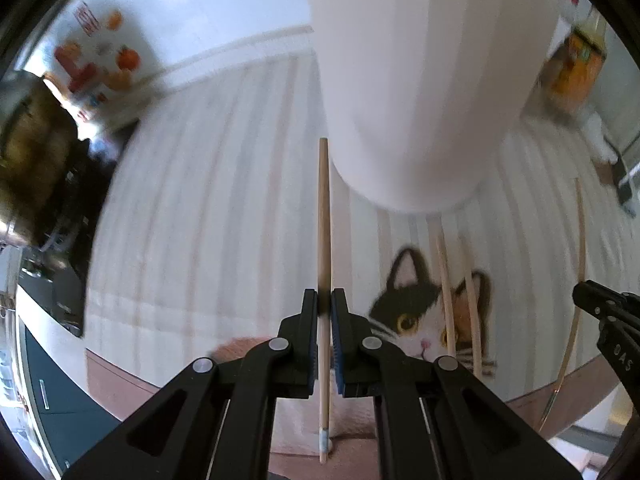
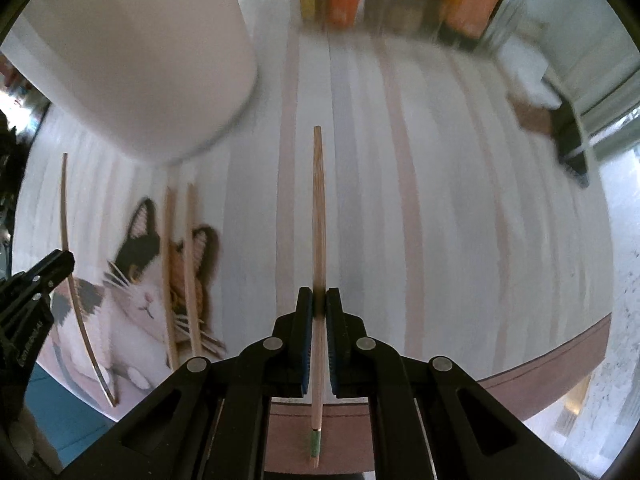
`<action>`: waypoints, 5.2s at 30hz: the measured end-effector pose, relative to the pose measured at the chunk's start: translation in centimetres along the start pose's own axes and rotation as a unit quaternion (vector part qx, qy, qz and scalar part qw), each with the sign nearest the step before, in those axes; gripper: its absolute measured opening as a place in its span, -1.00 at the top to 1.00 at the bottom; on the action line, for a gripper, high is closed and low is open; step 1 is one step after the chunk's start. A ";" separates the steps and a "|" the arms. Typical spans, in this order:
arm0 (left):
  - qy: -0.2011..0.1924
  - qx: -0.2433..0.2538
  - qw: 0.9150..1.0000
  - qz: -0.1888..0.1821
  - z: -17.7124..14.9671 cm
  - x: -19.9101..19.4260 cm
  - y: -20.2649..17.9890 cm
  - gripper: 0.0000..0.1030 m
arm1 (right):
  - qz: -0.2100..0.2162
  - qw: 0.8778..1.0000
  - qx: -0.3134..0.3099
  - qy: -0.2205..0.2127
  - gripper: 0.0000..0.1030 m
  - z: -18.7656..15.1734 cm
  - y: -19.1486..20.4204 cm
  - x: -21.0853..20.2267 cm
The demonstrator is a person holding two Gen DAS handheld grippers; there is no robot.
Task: Organize utensils
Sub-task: 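Lift both held chopsticks and carry them over the holder, tips down, then open the left gripper into the holder while the right gripper opens too, then return to the mat and grasp a chopstick with each tool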
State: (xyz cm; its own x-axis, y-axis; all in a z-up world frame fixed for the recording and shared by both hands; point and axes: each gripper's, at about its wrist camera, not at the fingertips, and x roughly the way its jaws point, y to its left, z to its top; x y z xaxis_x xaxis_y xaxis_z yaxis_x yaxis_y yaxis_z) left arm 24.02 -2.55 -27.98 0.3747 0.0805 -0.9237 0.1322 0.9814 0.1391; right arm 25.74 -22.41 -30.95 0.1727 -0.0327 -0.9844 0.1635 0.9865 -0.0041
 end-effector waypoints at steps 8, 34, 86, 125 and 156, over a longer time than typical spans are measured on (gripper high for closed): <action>-0.081 -0.039 0.996 0.000 2.3 -5.9 2.9 0.92 | 0.001 0.995 0.009 -0.100 0.87 1.1 -1.3 -6.3; -0.271 -0.124 0.945 -0.135 17.9 -24.1 6.8 0.92 | 0.154 0.918 0.074 -0.358 0.87 15.7 -1.2 -29.1; 0.073 -0.058 0.994 0.061 -1.9 3.5 6.1 -1.00 | 0.130 0.990 0.039 -0.044 -0.43 3.8 0.9 -6.3; 0.138 0.065 0.985 -0.082 -5.5 5.6 -9.6 0.16 | -0.005 0.993 0.115 0.031 0.87 -3.4 -13.2 -0.2; 0.142 -0.022 0.989 -0.037 -4.6 7.0 1.8 0.88 | 0.039 0.997 -0.003 0.072 0.87 -2.6 0.0 3.1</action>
State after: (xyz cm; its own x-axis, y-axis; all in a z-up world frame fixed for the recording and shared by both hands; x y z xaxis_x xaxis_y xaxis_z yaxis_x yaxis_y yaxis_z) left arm 22.72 0.62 -35.85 0.0925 0.0483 -0.9945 0.1077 0.9925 0.0582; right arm 23.78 -22.14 -34.44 0.0429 0.0674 -0.9968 0.1490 0.9861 0.0731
